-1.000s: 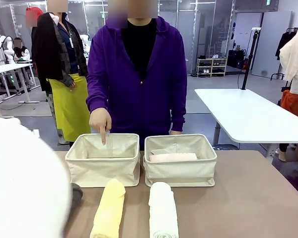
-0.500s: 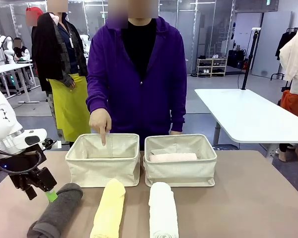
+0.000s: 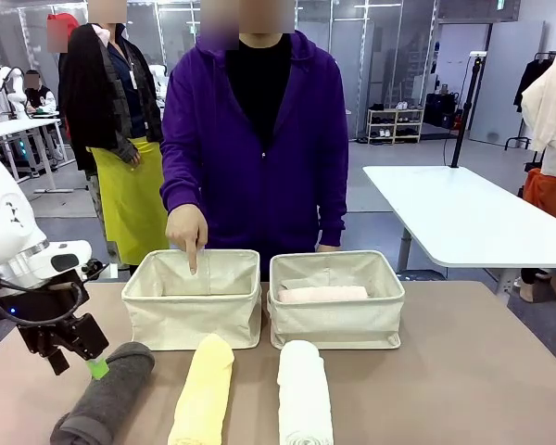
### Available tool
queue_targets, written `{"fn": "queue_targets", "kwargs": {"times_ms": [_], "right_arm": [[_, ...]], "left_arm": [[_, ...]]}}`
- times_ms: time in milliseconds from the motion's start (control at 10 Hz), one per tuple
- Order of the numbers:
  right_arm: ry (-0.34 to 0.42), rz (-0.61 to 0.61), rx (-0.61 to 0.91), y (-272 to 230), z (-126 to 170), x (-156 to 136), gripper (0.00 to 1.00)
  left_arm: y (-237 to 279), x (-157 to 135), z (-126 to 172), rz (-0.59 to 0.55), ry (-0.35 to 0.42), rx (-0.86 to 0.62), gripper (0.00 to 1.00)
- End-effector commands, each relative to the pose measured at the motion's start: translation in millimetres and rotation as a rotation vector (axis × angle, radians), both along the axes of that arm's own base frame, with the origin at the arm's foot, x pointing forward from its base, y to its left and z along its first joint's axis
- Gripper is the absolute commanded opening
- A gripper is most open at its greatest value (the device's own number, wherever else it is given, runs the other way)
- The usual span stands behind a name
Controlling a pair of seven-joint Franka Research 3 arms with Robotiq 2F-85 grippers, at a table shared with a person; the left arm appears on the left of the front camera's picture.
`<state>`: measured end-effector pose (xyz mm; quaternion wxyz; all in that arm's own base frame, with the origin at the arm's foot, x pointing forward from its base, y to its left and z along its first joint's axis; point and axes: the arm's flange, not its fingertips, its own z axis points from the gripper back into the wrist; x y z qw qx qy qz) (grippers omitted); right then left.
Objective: Divide the towels into two baskets.
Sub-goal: Pick up one hotel-folded towel from the bottom of the table and place it in the Fabric basket indicated by the person.
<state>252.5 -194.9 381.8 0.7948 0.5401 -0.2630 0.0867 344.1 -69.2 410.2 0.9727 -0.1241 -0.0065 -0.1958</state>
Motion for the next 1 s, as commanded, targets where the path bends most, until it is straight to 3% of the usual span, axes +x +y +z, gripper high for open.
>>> {"fn": "queue_targets", "kwargs": {"times_ms": [0,900], "right_arm": [[-0.004,0.003,0.006,0,4,-3,1.00],[-0.004,0.003,0.006,0,4,-3,1.00]], "left_arm": [[-7,-11,-28,0.044,-0.016,0.012,1.00],[-13,-9,-69,0.113,-0.017,0.020,1.00]]}}
